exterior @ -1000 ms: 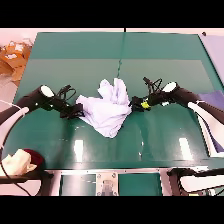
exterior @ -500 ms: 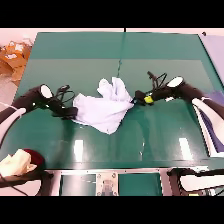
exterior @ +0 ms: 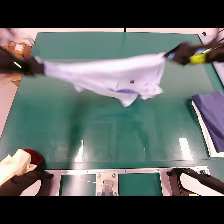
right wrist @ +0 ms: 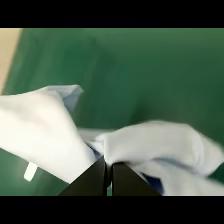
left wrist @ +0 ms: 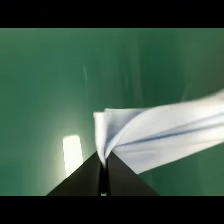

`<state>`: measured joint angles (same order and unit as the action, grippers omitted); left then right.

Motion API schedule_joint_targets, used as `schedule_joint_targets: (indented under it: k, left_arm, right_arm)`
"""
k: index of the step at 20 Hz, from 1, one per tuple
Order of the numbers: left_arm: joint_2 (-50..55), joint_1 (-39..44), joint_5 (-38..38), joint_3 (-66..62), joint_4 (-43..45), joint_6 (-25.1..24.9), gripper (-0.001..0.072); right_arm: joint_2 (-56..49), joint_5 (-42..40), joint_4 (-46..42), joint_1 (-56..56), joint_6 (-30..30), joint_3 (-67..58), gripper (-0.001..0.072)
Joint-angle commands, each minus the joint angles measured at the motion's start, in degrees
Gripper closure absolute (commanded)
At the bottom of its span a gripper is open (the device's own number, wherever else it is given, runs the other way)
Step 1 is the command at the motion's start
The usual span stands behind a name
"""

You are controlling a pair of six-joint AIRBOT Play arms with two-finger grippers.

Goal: Fold the shirts.

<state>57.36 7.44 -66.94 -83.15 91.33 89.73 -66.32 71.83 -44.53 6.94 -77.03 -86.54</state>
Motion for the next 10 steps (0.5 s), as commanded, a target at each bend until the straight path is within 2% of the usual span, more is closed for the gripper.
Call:
schedule_joint_targets:
  k: [1,5,10]
  left_arm:
    - [-6.3,0.0,2.7,-16.4,2.1,-0.3,0.0688]
    - [-7.2,0.0,0.5,-29.6,2.8,-3.3,0.0688]
    - [-5.7,0.0,-1.1,-30.1,3.0,-4.8,0.0687]
  right_arm:
    - [9.7,1.3,0.1,0.9,-2.1,-9.2,0.0696]
    - [17.1,1.6,0.0,0.9,-3.4,-12.5,0.0695]
    - [19.0,9.7,0.2,0.7,-5.5,-9.8,0.0694]
